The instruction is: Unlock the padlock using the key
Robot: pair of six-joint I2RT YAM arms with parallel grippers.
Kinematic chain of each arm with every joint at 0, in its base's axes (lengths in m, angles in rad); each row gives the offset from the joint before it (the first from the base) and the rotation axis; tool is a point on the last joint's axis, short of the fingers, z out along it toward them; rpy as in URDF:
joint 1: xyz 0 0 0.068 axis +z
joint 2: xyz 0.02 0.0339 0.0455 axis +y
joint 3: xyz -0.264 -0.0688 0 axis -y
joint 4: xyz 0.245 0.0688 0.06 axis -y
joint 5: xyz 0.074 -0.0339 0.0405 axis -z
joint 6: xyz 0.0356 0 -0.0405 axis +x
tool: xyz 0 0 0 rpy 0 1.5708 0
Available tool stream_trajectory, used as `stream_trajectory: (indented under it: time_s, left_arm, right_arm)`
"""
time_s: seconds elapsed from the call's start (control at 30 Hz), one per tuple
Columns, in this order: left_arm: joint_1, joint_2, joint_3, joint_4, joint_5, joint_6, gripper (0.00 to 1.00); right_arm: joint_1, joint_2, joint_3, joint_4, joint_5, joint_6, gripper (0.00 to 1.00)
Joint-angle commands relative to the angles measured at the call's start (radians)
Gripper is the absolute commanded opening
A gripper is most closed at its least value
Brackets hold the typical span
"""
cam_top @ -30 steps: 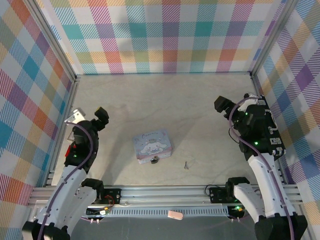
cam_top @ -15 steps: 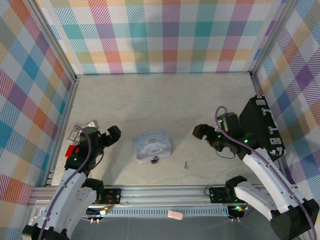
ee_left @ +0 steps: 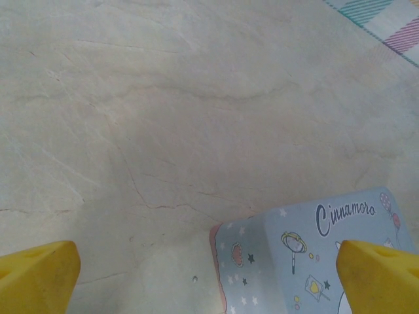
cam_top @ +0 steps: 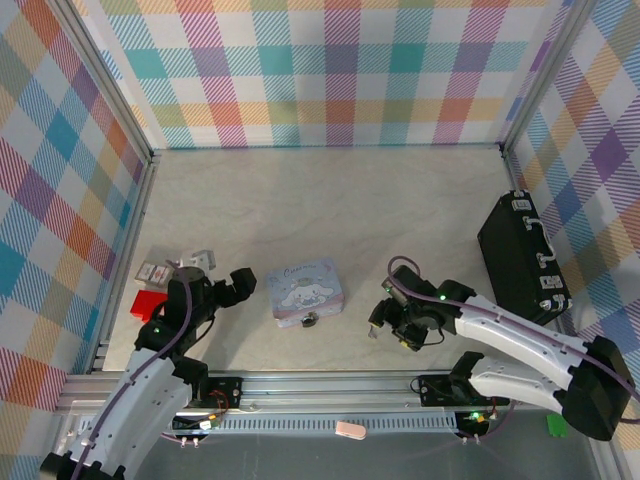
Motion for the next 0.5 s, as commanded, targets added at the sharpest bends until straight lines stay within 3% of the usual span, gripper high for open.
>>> stream_trajectory:
  time_s: [0.0,0.17,0.47]
  left_arm:
    - [-0.006,-0.055,-0.028,0.04,0.023,0.025,1.0]
    - [-0.006,-0.108,-0.044,0.04,0.014,0.023,1.0]
    - [-0.007,-0.113,-0.041,0.04,0.036,0.027,1.0]
  right_arm:
    - [0.055,0.062,-0.004,-0.004,0.033,0.223,0.69]
    - [0.129,0.158,-0.005,0.085,0.044,0.395,0.61]
    - [0.143,0.3,0.065,0.101,0.07,0.476,0.48]
